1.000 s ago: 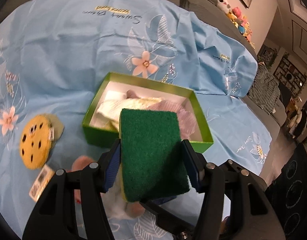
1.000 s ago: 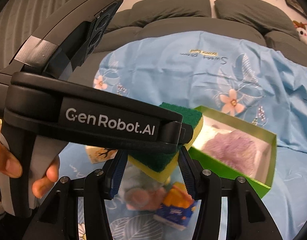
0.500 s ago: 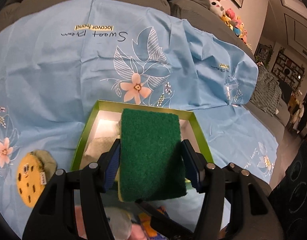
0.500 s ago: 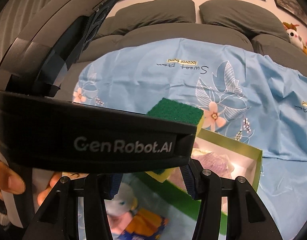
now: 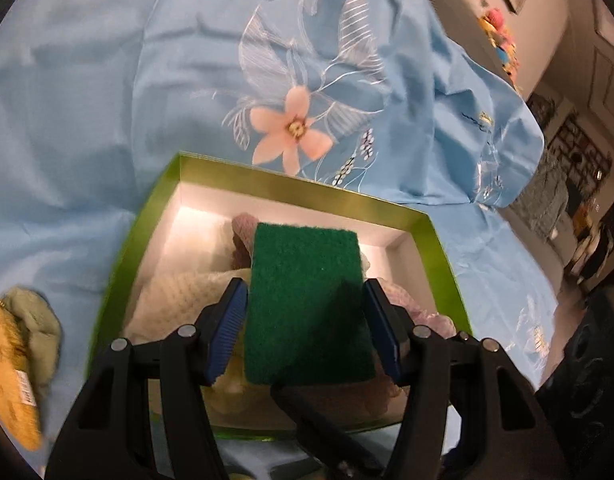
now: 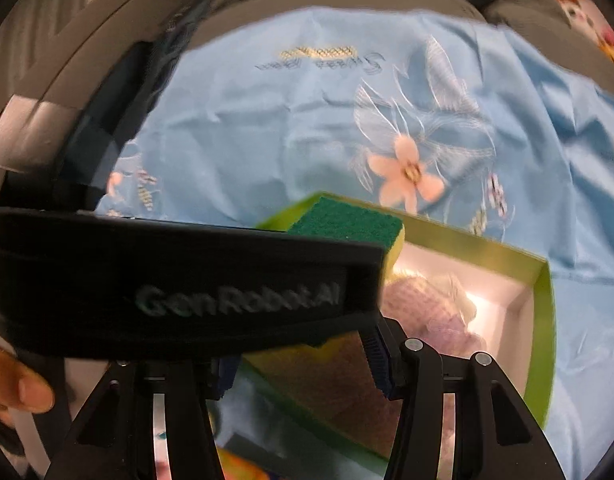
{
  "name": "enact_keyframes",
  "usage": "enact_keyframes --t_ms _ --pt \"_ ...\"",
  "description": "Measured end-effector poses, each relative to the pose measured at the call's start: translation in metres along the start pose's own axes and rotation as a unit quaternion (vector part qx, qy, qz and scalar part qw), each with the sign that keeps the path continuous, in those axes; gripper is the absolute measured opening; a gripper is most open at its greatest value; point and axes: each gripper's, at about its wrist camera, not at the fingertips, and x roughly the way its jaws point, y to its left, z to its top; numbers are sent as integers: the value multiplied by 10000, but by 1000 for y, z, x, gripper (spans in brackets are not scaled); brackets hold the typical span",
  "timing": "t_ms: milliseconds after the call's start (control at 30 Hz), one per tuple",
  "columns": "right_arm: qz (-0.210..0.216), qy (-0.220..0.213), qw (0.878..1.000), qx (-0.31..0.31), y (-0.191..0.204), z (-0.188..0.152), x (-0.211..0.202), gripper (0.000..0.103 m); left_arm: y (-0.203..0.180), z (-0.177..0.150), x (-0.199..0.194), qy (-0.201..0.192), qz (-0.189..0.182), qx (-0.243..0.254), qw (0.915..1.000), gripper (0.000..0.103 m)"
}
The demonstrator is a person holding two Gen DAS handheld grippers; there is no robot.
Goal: Organize soft objects
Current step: 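Carry the green sponge in the left gripper into the box and open it, then move the left gripper out of the box to the blue-orange tissue pack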
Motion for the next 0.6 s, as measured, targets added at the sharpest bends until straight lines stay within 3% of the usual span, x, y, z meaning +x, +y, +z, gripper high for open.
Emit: enact_keyframes --t_ms 67,200,333,600 --pt "-260 155 9995 135 -3 -1 6 69 4 -2 -1 15 197 -103 9998 88" --pt "-275 159 9993 186 -8 -5 0 71 11 -4 -22 -137 417 -223 9988 101" --pt "-474 24 9989 -11 -5 -9 -18 75 18 -5 -58 -375 357 -391 9979 102" --pt "-153 -220 9994 235 -5 -17 -54 76 28 -28 -130 -797 624 -526 9935 102"
